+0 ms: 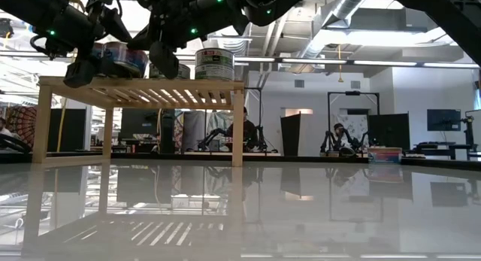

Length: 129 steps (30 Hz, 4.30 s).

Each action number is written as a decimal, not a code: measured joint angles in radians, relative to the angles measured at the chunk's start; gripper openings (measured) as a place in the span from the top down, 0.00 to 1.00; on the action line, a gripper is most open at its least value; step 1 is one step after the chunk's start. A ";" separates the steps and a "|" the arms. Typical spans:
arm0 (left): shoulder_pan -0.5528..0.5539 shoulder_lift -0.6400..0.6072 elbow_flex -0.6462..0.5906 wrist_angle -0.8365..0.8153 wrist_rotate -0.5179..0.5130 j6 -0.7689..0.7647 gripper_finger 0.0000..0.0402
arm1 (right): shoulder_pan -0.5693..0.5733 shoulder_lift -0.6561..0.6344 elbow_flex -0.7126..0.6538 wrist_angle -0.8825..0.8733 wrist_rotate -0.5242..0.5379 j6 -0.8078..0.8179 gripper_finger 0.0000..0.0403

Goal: Stack canned seafood by type on shelf
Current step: Put the blue tuna on the shelf, then stack the blue tuna can on top of the bottom right blue tuna can on the shelf

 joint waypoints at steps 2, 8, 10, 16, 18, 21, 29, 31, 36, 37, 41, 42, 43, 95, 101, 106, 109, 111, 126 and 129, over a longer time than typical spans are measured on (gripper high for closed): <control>0.000 0.000 0.000 0.001 0.004 0.000 0.22 | 0.000 0.000 0.000 -0.001 0.000 0.000 0.95; 0.000 0.000 0.000 0.012 0.011 0.000 0.20 | 0.002 0.000 0.000 0.001 -0.066 0.005 0.95; 0.000 0.000 0.000 0.028 0.015 0.000 0.20 | 0.000 0.000 0.000 -0.008 -0.067 0.013 0.95; -0.010 0.000 0.000 0.080 0.016 0.039 0.20 | -0.024 0.019 0.000 0.022 0.023 0.001 0.95; -0.012 0.000 0.000 0.080 0.016 0.038 0.20 | -0.030 0.019 0.000 0.019 0.028 -0.001 0.95; -0.012 0.000 0.000 0.078 0.018 0.029 0.20 | -0.019 0.019 0.000 0.025 0.014 0.016 0.95; -0.042 0.000 0.000 0.077 0.031 0.016 0.20 | -0.018 0.019 0.000 0.017 -0.017 0.012 0.95; -0.062 0.000 0.000 0.079 0.034 0.004 0.20 | -0.026 0.019 0.000 0.031 -0.005 0.022 0.95; -0.109 0.000 0.000 0.104 0.026 -0.002 0.20 | -0.020 0.019 0.000 0.019 -0.004 0.022 0.95; -0.114 0.000 0.000 0.105 0.013 -0.001 0.20 | -0.015 0.019 0.000 0.018 -0.006 0.022 0.95; -0.125 0.000 0.000 0.104 0.007 -0.001 0.20 | 0.004 0.019 0.000 0.026 -0.009 0.019 0.95; -0.131 0.000 0.000 0.105 0.020 0.001 0.20 | 0.009 0.019 0.000 0.026 -0.008 0.019 0.95; -0.136 0.000 0.000 0.109 0.037 0.002 0.20 | 0.014 0.019 0.000 0.025 -0.005 0.018 0.95; -0.232 0.456 0.000 0.488 0.350 1.411 0.20 | 0.107 -1.095 -1.247 -0.411 0.200 1.539 0.95; -0.239 0.584 0.000 0.576 0.367 1.395 0.20 | -0.118 -1.132 -1.185 -0.676 0.154 1.591 0.95; -0.268 0.689 0.000 0.706 0.389 1.436 0.20 | -0.406 -1.115 -1.140 -0.778 0.154 1.589 0.95; -0.290 0.761 0.002 0.851 0.391 1.444 0.20 | -0.607 -1.088 -1.115 -0.798 0.154 1.572 0.95; -0.304 0.810 0.017 0.909 0.390 1.475 0.20 | -0.730 -1.064 -1.089 -0.789 0.155 1.536 0.95; -0.308 0.864 0.116 0.863 0.390 1.707 0.20 | -1.032 -0.699 -0.826 -0.892 0.079 1.563 0.95; -0.308 0.864 0.116 0.844 0.389 1.694 0.20 | -1.024 -0.627 -0.780 -0.948 0.149 1.588 0.95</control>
